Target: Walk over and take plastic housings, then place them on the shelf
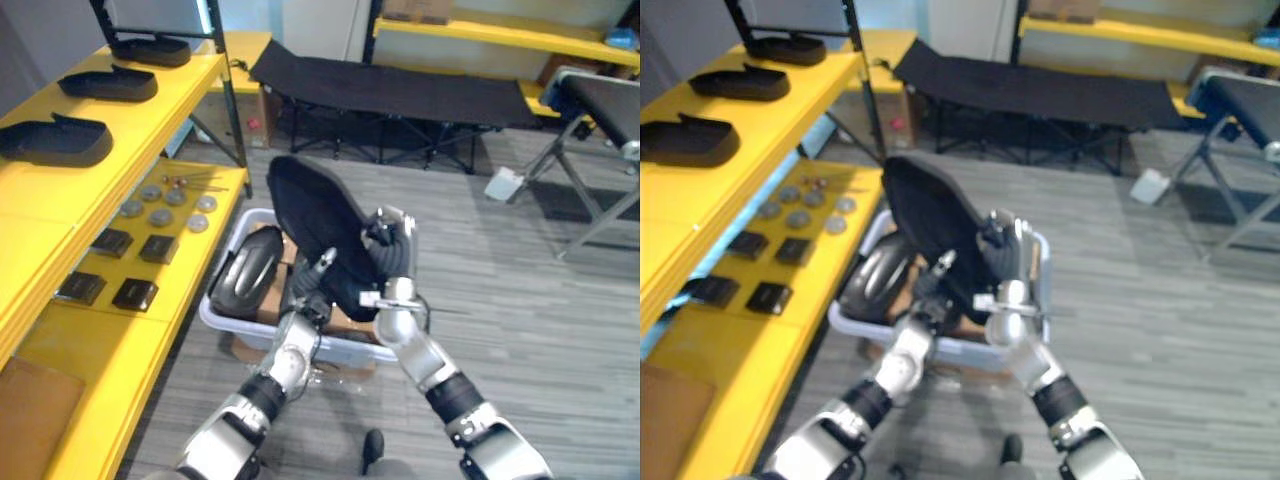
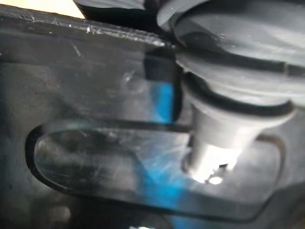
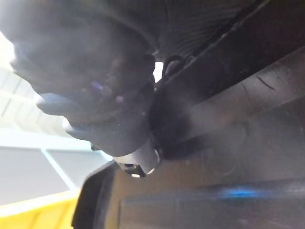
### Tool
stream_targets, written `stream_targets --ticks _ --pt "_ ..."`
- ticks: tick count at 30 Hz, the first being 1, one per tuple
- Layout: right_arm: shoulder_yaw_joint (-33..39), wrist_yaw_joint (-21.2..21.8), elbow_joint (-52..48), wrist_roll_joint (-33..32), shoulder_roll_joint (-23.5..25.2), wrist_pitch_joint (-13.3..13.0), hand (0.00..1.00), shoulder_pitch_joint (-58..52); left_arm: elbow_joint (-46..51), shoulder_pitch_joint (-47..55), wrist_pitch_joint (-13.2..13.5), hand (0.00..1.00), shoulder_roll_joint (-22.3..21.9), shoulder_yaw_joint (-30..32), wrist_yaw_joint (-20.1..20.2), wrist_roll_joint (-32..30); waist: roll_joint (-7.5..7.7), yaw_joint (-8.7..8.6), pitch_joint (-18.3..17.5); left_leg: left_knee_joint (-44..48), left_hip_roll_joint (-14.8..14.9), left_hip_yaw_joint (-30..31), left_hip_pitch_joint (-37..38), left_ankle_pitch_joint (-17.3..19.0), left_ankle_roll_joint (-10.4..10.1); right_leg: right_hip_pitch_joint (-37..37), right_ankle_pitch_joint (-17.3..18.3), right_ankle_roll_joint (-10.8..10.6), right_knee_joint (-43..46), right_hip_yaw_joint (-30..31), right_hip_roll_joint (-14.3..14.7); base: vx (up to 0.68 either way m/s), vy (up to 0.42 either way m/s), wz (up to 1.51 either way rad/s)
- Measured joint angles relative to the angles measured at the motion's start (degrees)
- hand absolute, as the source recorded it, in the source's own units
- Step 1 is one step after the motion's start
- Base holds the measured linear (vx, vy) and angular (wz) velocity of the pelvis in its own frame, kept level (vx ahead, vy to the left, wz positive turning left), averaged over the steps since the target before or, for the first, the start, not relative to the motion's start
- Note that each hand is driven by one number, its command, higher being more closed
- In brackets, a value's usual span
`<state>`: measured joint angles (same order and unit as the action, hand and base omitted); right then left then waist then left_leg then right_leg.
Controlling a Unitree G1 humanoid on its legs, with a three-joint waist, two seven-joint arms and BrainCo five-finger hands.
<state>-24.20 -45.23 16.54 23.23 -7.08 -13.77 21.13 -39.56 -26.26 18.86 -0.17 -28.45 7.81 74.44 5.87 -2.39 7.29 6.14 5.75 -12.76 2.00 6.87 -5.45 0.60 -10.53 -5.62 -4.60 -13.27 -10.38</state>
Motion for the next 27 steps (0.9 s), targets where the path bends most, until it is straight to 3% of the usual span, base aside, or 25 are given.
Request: stream_targets --ticks 4,5,9,13,21,25,26,27 --pt "0.07 -0.01 -0.41 -0.24 -0.12 -0.17 1.0 -0.73 0.0 0.14 0.06 1.0 0.31 -0.65 0.26 -0.19 0.06 -0.19 -0.04 -0.03 -0.04 -0.28 -0.02 0.0 0.0 0.36 -0.08 -0.11 0.0 0.5 -0.01 -0.02 -0.003 -0.06" --pt "0.1 0.06 -0.65 -0.84 -0.21 -0.2 0.0 -1.3 0.0 0.33 0.15 1.0 0.46 -1.14 0.26 -0.3 0.06 -0.26 -0.04 -0.04 0.0 -0.28 -0.02 0.01 0.0 0.37 -0.08 -0.11 0.0 0.5 0.02 0.0 0.0 0.0" --pt "0.52 2.79 -1.48 -4.66 -0.17 -0.15 0.0 -3.22 0.01 1.79 0.78 1.0 0.48 -1.35 0.08 -1.56 0.06 -0.43 -0.04 -0.1 -0.03 -0.28 -0.02 0.01 -0.01 0.37 -0.09 -0.13 0.0 0.5 -0.01 0.0 0.0 0.0" --pt "1.32 5.57 -1.39 -6.82 -0.4 0.04 0.0 -5.48 1.45 3.26 1.11 1.0 1.7 -0.54 -2.08 -8.66 0.06 -0.28 -0.04 -0.1 -0.02 -0.27 0.0 0.01 0.0 0.35 -0.1 -0.15 0.0 0.49 -0.01 -0.03 -0.005 0.0" --pt "2.87 9.78 -3.64 -9.5 -0.81 1.0 0.0 -7.66 14.09 8.8 0.91 1.0 1.98 8.25 -14.9 -31.03 0.11 0.1 -0.08 -0.02 0.12 -0.22 0.17 0.01 -0.01 0.1 -0.15 -0.21 0.0 0.44 0.1 -0.02 -0.005 0.0" --pt "5.27 13.66 -12.11 -13.98 -0.85 1.04 0.0 -10.5 18.61 10.84 0.46 1.0 2.07 14.68 -24.06 -43.75 0.28 0.2 -0.35 -0.43 0.44 -0.29 1.09 0.03 -0.04 -0.65 -0.11 -0.22 -0.02 0.42 0.44 0.0 0.0 0.0" --pt "5.85 14.53 -13.64 -15.39 -1.0 0.53 0.0 -10.9 18.88 11.17 0.29 1.0 2.07 15.31 -25.73 -45.84 0.36 0.22 -0.4 -0.49 0.45 -0.29 1.09 0.02 -0.05 -0.59 -0.09 -0.23 -0.03 0.39 0.48 0.0 0.0 0.0" --pt "7.52 17.17 -17.42 -20.46 -1.18 -1.89 0.0 -11.95 19.58 12.86 -0.55 1.0 2.02 18.54 -30.43 -51.97 0.53 0.26 -0.54 -0.61 0.48 -0.4 1.19 0.01 -0.07 -0.57 0.02 -0.16 -0.03 0.26 0.58 0.0 0.0 0.0"
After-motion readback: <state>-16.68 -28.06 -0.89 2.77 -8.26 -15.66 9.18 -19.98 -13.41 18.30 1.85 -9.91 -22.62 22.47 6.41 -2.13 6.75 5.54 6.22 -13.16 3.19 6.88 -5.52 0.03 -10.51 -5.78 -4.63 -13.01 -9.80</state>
